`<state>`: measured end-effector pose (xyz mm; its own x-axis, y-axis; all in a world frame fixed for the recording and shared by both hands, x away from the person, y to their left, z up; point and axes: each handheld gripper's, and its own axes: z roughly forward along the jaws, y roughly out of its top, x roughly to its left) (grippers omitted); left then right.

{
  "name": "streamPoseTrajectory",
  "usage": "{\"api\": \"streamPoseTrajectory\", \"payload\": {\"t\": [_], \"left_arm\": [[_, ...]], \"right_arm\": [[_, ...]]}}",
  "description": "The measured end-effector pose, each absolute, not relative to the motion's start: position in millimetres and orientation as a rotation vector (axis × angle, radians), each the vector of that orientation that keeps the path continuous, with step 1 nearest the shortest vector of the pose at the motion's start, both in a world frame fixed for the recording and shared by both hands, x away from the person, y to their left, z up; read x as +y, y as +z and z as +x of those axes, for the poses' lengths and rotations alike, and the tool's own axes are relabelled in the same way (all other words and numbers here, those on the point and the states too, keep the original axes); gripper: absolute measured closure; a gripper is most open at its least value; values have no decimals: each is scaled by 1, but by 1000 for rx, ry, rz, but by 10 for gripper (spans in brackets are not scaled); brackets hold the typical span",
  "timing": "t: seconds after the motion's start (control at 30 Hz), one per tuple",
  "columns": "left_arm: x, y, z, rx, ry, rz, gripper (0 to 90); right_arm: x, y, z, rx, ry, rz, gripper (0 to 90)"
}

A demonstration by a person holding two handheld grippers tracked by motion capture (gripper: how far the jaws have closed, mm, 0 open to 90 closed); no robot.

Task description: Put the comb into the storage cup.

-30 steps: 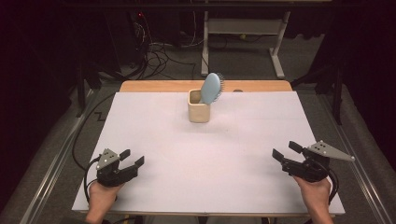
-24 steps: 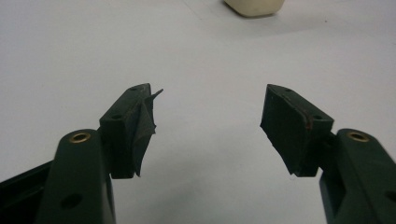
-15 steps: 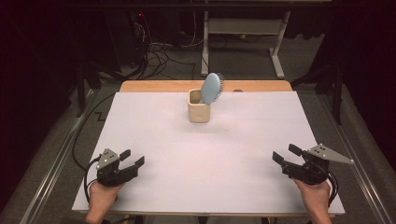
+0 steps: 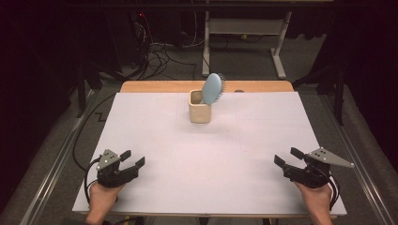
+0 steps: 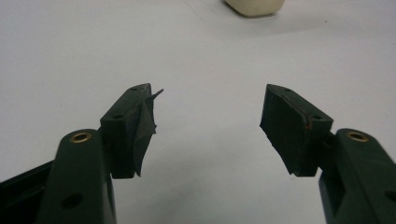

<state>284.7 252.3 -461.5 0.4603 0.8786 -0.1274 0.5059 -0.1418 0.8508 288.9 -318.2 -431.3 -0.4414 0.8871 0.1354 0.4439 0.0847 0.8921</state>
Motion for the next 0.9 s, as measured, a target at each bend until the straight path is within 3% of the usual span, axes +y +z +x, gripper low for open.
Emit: {"api": "streamPoseTrajectory", "payload": {"t": [0.9], "left_arm": [[253,-461,283,1177,525,1790,352]], "right_arm": [[-321,-448,279,1921,1309,1320,252]]}}
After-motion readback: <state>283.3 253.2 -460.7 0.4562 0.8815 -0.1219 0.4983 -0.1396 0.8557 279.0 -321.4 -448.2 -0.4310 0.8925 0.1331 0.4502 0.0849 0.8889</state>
